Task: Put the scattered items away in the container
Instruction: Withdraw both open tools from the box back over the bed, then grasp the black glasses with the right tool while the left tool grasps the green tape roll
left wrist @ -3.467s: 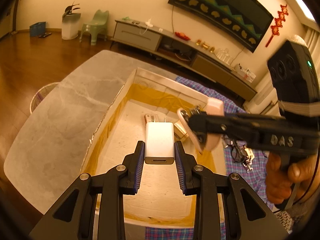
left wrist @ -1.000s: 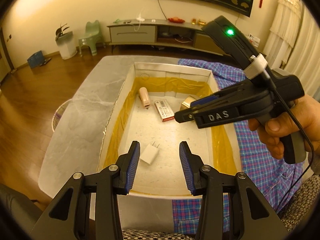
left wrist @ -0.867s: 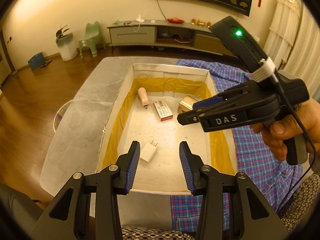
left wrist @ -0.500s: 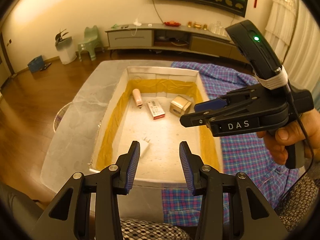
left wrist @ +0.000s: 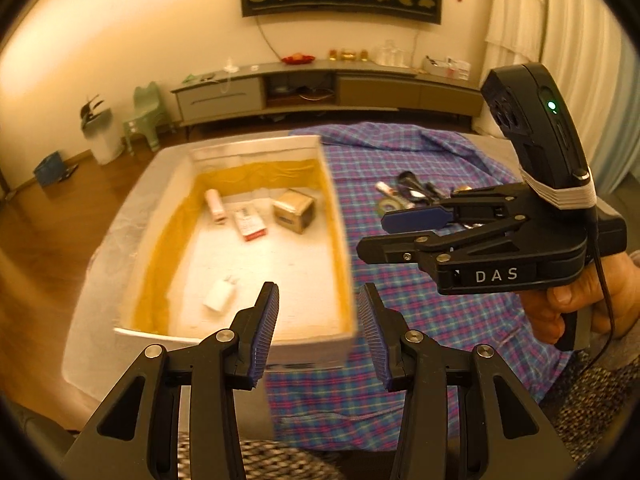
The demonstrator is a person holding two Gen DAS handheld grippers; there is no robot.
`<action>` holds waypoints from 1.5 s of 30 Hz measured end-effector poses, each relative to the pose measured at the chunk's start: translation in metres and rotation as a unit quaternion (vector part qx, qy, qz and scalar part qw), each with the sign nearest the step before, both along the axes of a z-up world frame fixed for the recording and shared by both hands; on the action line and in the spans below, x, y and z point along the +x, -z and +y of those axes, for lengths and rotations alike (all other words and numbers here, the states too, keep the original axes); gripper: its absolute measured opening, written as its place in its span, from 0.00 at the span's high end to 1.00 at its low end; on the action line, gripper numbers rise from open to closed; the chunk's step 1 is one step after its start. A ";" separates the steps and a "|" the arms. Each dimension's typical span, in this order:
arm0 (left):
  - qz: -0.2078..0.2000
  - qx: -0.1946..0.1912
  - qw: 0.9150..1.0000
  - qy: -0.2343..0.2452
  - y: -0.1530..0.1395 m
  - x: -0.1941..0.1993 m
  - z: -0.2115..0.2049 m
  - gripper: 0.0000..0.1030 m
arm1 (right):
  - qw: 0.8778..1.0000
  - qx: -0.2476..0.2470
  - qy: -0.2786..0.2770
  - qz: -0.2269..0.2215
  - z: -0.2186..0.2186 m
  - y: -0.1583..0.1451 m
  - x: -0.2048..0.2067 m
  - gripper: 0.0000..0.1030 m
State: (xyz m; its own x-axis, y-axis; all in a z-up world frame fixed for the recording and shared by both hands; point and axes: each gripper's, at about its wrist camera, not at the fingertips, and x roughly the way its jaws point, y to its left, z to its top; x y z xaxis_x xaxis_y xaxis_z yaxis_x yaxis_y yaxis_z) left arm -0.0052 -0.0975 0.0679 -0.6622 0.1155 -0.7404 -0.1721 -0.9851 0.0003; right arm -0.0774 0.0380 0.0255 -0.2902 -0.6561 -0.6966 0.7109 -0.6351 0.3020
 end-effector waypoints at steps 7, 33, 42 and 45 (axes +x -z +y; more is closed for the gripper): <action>-0.027 0.025 0.999 0.024 0.014 -0.022 0.053 0.55 | 0.999 -0.011 0.044 -0.009 0.072 0.016 -0.001 0.55; -0.082 0.033 0.996 -0.018 0.132 -0.197 0.148 0.54 | 0.984 0.111 0.142 -0.012 0.155 0.090 -0.148 0.51; -0.085 0.040 0.995 -0.020 0.157 -0.230 0.149 0.50 | 0.980 0.166 0.104 0.021 0.137 0.114 -0.176 0.51; -0.066 0.017 0.998 -0.013 0.162 -0.234 0.155 0.47 | 0.981 0.164 0.103 0.013 0.141 0.123 -0.182 0.55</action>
State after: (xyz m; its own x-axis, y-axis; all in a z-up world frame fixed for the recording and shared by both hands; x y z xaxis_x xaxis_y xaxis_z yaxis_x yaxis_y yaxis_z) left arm -0.2392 0.0577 -0.0941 -0.5626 0.1254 -0.8171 -0.1426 -0.9883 -0.0535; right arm -0.2592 0.1787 -0.0971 -0.4135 -0.3240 -0.8509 0.5627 -0.8257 0.0410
